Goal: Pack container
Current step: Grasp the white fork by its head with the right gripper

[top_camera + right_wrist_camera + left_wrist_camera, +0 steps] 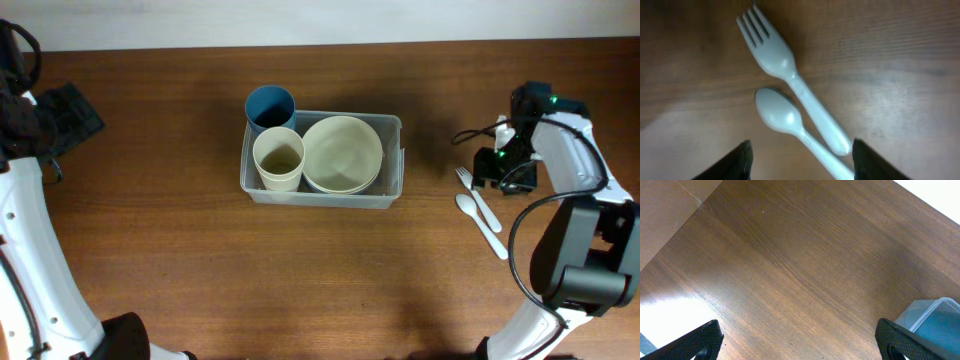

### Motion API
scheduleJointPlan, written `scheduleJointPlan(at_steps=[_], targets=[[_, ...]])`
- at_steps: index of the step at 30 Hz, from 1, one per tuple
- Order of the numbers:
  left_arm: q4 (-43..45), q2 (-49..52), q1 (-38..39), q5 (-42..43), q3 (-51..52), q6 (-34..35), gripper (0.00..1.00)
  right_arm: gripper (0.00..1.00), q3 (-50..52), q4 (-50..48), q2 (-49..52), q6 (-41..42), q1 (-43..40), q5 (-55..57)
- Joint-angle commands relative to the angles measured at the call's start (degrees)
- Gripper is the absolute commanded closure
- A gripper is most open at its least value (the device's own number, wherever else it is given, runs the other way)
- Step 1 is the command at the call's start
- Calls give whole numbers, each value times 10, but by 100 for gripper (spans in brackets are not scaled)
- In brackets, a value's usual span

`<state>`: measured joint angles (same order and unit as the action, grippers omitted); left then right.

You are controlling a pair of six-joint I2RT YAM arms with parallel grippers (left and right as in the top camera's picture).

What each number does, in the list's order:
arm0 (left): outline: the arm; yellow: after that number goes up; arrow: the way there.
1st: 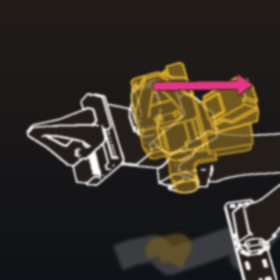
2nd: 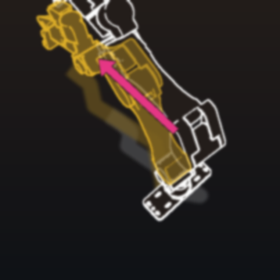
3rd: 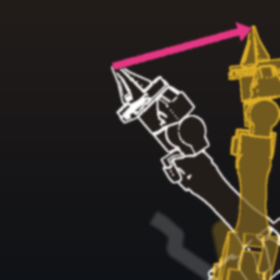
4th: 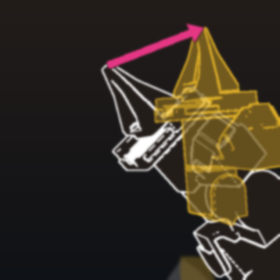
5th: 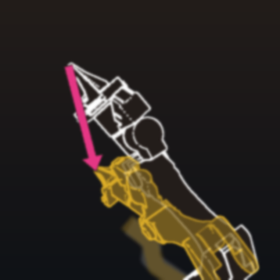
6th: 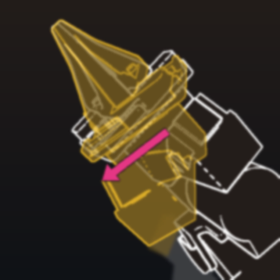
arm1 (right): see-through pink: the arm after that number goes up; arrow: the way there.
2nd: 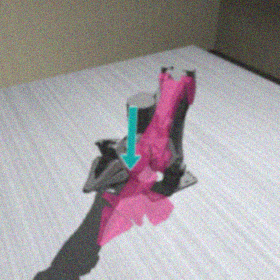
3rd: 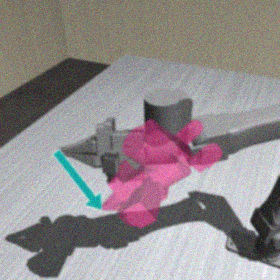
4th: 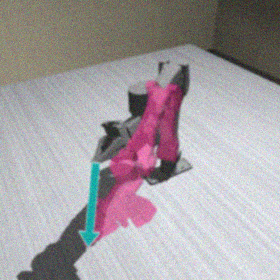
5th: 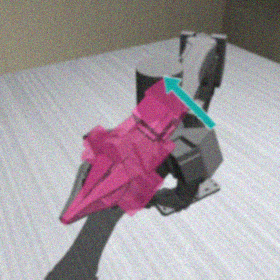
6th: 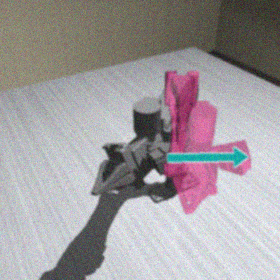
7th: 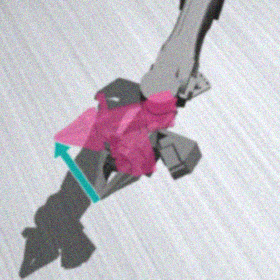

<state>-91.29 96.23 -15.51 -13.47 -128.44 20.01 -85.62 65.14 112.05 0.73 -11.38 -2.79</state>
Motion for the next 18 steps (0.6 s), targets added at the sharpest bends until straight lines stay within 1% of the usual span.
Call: scheduleJointPlan(at_steps=[1,7,12,18], targets=[[-1,2,-2,2,2,6,0,41,36,-54,-9,-14,2,4],[-1,2,-2,2,2,6,0,42,70,-125,-9,-45,2,2],[-1,2,-2,2,2,6,0,43,79,-160,-8,-63,11,2],[-1,2,-2,2,2,6,1,43,80,-181,14,-63,33,2]])
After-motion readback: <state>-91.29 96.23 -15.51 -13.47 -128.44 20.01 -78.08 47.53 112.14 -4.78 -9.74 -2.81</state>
